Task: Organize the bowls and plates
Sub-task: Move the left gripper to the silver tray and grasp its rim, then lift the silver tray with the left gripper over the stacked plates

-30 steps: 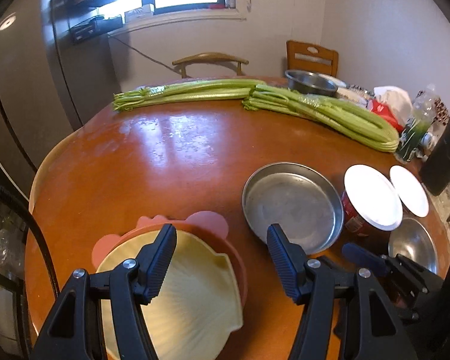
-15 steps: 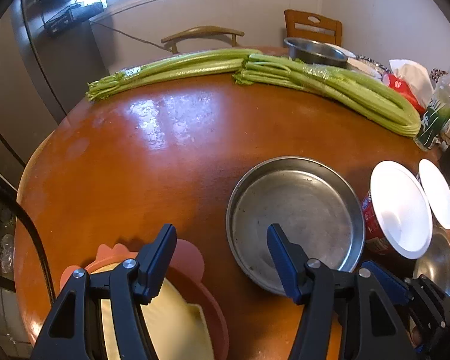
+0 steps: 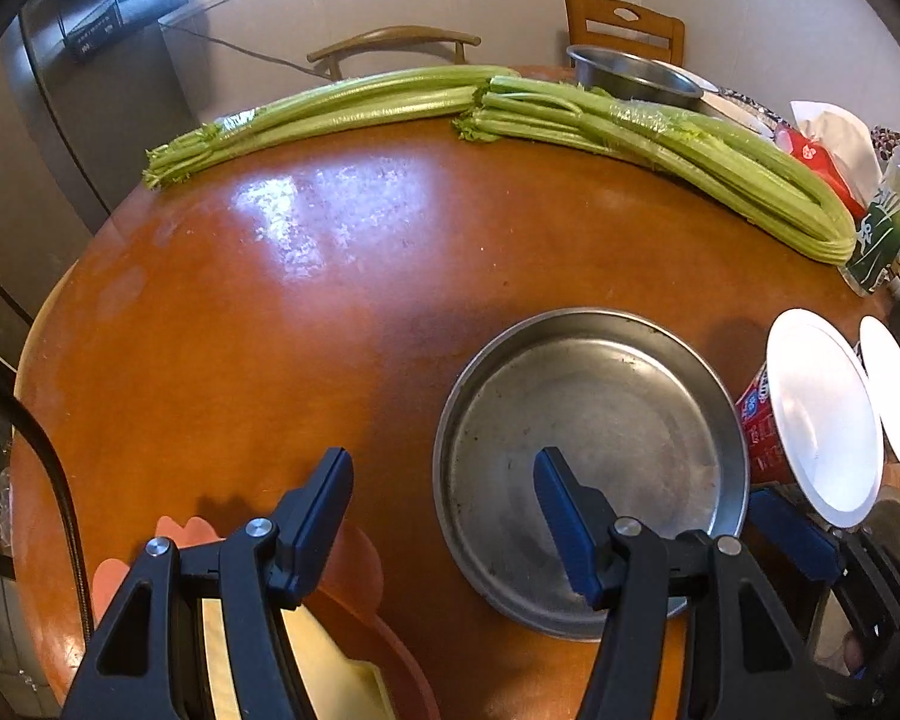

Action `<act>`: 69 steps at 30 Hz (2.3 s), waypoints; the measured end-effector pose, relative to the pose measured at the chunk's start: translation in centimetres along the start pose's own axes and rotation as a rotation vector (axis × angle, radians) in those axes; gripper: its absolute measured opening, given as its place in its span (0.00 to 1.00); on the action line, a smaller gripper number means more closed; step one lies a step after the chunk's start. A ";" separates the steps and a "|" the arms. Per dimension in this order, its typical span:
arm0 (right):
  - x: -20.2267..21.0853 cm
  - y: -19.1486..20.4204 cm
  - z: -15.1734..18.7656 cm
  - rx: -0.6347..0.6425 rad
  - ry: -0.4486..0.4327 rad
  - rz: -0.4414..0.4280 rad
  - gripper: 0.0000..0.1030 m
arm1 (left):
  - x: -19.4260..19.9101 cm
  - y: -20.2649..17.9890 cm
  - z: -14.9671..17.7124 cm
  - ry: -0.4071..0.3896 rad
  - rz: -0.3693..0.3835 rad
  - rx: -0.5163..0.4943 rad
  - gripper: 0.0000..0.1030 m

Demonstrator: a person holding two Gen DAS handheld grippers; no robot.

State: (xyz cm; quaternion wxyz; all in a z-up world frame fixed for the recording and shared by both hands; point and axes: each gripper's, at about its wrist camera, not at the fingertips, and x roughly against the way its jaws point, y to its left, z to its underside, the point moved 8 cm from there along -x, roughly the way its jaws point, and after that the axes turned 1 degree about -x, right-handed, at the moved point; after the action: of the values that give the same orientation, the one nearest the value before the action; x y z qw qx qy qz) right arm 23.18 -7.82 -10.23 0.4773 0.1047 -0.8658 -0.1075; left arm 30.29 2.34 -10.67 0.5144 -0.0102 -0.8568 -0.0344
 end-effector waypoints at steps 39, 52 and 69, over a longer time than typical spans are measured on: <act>2.6 2.4 0.7 0.069 -0.047 -0.079 0.49 | 3.2 0.1 1.8 -0.024 0.045 0.004 0.42; 5.1 3.8 1.4 0.110 -0.086 -0.088 0.49 | 6.2 1.0 3.2 -0.072 0.052 0.029 0.42; 7.1 9.3 3.0 0.227 -0.118 -0.133 0.49 | 10.0 6.4 5.8 -0.135 0.040 0.128 0.42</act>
State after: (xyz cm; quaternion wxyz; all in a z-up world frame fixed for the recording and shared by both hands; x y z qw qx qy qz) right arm 16.17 -0.66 -3.40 0.4023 0.2086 -0.8902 -0.0460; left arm 20.82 8.94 -4.24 0.4557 0.0034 -0.8896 0.0313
